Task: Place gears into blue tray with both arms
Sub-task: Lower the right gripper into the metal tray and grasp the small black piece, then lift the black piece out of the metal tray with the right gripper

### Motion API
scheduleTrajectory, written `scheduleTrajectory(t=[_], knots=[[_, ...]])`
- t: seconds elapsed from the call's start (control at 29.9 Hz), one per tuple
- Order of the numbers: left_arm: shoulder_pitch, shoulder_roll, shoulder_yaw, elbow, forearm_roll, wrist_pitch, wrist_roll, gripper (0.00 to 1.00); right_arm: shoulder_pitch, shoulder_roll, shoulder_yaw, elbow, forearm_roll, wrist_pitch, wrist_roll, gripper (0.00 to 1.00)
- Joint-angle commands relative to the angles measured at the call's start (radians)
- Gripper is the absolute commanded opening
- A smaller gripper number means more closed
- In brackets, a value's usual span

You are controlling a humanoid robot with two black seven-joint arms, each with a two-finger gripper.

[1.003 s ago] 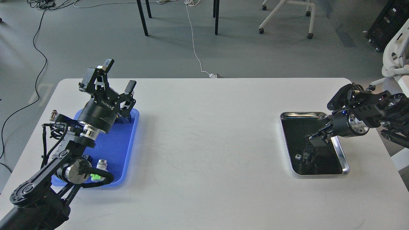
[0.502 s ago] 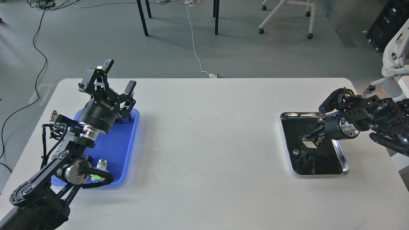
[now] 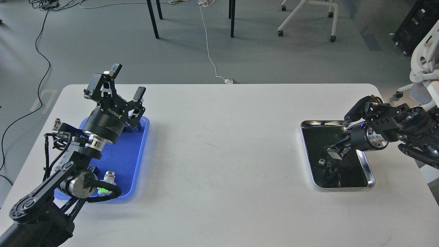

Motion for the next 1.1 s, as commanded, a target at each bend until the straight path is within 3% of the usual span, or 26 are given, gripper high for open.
scheduleTrajectory(t=[0.0,0.07,0.2,0.43,0.8,0.97,1.07], knots=[[-0.001,0.001,-0.001,0.000,0.000,0.000,0.000,0.98,-0.005,0.000,0.000,-0.012,0.000,0.001,0.000,0.46],[-0.001,0.000,-0.001,0.000,0.000,0.000,0.000,0.98,-0.007,0.008,0.000,-0.026,0.000,0.001,0.000,0.35],[-0.001,0.001,-0.001,0.000,0.000,0.000,0.000,0.98,-0.010,0.014,0.000,-0.028,0.000,0.003,0.000,0.25],[-0.001,0.003,-0.003,0.000,0.000,0.000,0.000,0.98,-0.011,0.023,0.000,-0.031,0.000,0.001,0.000,0.16],[-0.001,0.001,-0.003,0.000,0.000,-0.002,0.000,0.98,0.073,0.006,0.017,-0.003,0.082,0.005,0.000,0.15],[-0.002,0.001,-0.003,0.000,0.000,-0.003,0.000,0.98,0.209,0.002,0.008,0.142,0.181,0.023,0.000,0.16],[-0.002,0.001,-0.003,0.000,0.000,-0.003,0.000,0.98,0.262,0.057,0.003,0.175,0.228,0.050,0.000,0.16]])
